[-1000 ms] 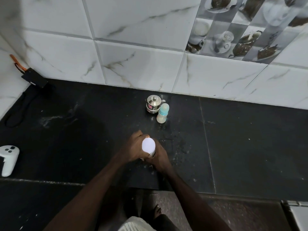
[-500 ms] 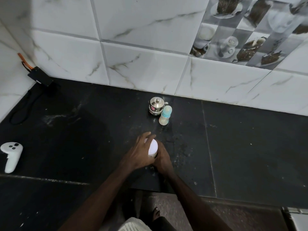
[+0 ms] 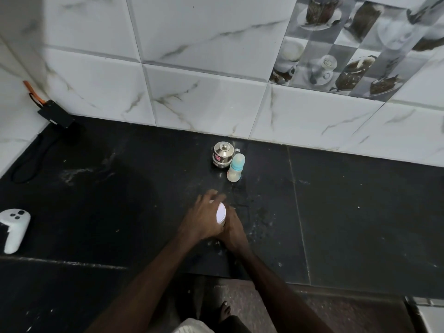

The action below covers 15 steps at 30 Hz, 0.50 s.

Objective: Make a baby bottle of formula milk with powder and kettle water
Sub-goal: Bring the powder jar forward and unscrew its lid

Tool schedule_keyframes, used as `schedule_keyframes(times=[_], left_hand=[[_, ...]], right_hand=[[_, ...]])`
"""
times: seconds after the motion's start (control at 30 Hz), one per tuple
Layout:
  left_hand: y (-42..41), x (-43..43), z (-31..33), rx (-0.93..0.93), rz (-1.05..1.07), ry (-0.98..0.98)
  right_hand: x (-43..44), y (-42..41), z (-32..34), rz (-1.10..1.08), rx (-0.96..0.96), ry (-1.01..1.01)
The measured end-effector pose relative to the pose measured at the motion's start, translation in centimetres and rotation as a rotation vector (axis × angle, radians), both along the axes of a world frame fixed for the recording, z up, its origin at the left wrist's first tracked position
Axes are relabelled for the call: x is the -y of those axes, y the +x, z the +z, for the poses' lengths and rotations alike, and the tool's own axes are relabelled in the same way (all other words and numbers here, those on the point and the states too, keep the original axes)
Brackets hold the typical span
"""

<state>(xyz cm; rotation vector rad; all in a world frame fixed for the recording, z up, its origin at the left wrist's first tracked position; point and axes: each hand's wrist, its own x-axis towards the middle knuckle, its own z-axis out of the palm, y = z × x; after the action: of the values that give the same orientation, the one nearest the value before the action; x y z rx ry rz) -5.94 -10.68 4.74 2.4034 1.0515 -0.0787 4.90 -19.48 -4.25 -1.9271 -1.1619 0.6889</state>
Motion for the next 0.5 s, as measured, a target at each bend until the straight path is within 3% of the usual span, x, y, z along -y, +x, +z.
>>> schedule_keyframes(times=[0.13, 0.33, 0.4, 0.5], left_hand=[[0.5, -0.1, 0.8, -0.057, -0.024, 0.003], [1.9, 0.8, 1.0, -0.136, 0.315, 0.022], [1.7, 0.9, 0.8, -0.104, 0.289, -0.026], [1.3, 0.4, 0.5, -0.069, 0.078, -0.042]], right_hand=[[0.4, -0.3, 0.9, -0.016, -0.012, -0.052], [0.1, -0.3, 1.7, -0.025, -0.101, 0.048], [0.0, -0.3, 1.5, -0.054, -0.109, 0.069], [0.2, -0.4, 2.5, -0.087, -0.096, 0.093]])
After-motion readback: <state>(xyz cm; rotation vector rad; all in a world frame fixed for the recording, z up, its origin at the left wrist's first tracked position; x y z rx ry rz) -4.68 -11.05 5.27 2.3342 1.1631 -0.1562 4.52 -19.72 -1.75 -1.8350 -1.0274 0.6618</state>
